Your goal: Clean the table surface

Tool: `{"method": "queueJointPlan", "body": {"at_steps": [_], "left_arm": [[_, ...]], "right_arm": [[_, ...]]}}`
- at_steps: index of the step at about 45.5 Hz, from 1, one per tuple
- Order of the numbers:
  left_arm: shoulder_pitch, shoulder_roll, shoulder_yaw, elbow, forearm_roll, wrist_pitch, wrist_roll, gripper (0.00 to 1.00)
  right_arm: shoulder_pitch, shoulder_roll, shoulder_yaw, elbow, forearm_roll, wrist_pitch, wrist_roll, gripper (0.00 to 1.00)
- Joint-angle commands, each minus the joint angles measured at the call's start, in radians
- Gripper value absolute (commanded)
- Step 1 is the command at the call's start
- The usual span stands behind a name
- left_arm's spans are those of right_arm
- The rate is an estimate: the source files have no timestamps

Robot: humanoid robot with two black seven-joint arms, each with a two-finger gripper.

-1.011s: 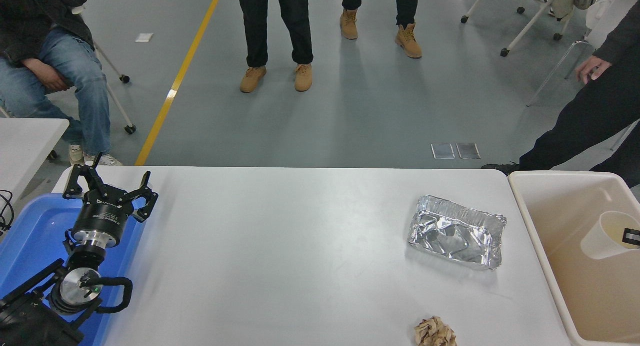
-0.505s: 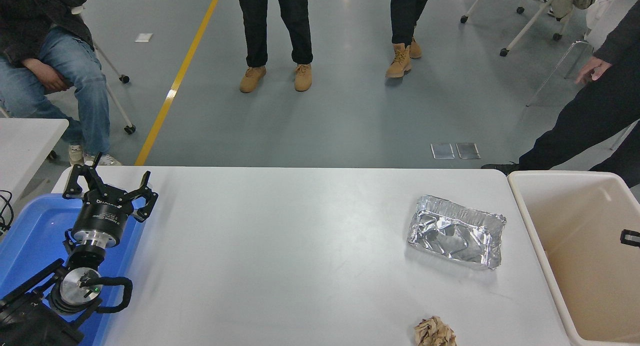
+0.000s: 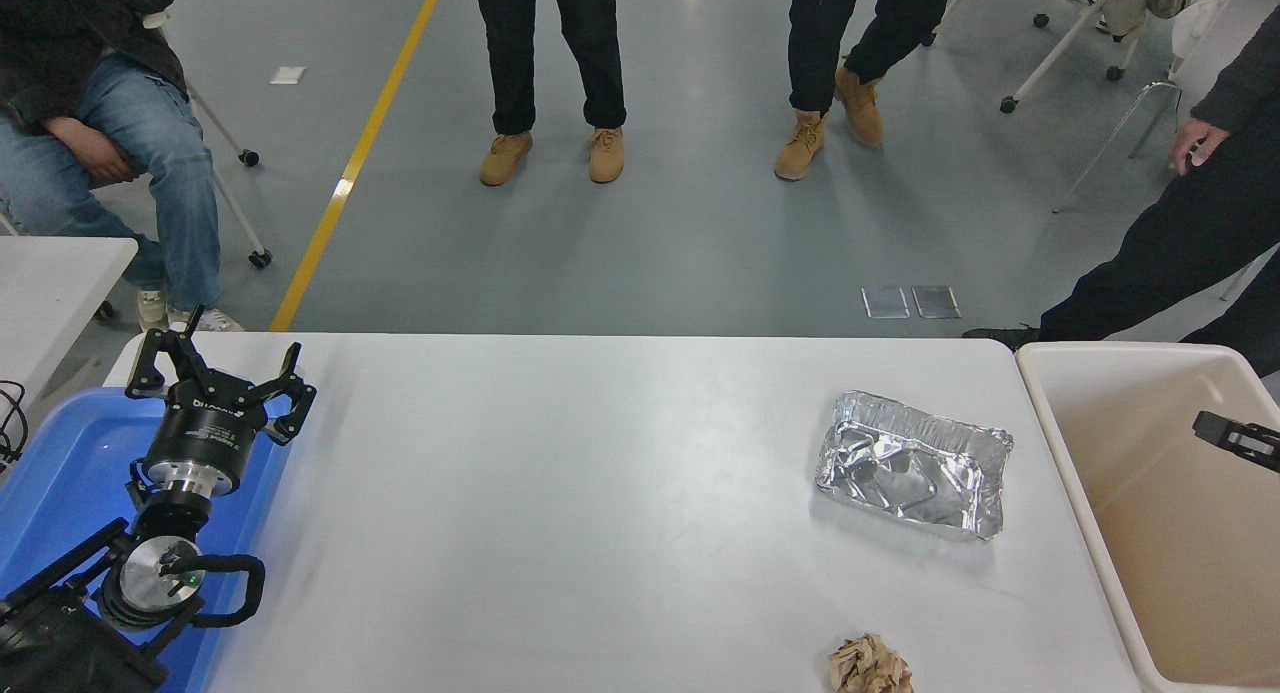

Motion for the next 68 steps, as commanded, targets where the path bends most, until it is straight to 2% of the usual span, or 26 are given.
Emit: {"method": "queueJointPlan", "body": {"at_steps": [1,9,13,16,18,24,31,46,54,58,68], "left_arm": [[0.000,0.000,0.000,0.000,0.000,0.000,0.000,0.99],[0.000,0.000,0.000,0.000,0.000,0.000,0.000,0.99],[0.000,0.000,0.000,0.000,0.002,0.000,0.000,0.99],[0.000,0.000,0.000,0.000,0.000,0.000,0.000,0.99],[0.000,0.000,0.000,0.000,0.000,0.000,0.000,0.99],[0.000,0.000,0.000,0.000,0.000,0.000,0.000,0.99],[0.000,0.000,0.000,0.000,0.000,0.000,0.000,0.99],[0.000,0.000,0.000,0.000,0.000,0.000,0.000,0.99],[0.000,0.000,0.000,0.000,0.002,0.000,0.000,0.99],[0.000,0.000,0.000,0.000,0.000,0.000,0.000,0.99],[0.000,0.000,0.000,0.000,0.000,0.000,0.000,0.99]], "right_arm": [[0.031,0.003,0.154,-0.001,0.094,-0.003,0.000,0.68],[0.049,0.006,0.286,-0.001,0.131,-0.004,-0.008,0.69],[0.062,0.024,0.315,-0.001,0.131,-0.004,-0.057,0.68],[0.078,0.035,0.343,-0.001,0.132,-0.004,-0.124,0.68],[0.107,0.047,0.405,-0.002,0.132,-0.001,-0.241,0.68],[0.164,0.078,0.473,-0.002,0.138,0.017,-0.405,0.68],[0.239,0.090,0.568,-0.008,0.281,0.019,-0.484,0.69],[0.276,0.180,0.676,-0.007,0.439,0.014,-0.490,0.74],[0.284,0.262,0.804,-0.002,0.542,0.016,-0.481,0.92],[0.284,0.292,0.850,-0.001,0.554,0.022,-0.479,0.95],[0.284,0.342,1.005,0.002,0.568,0.129,-0.425,0.98]]}}
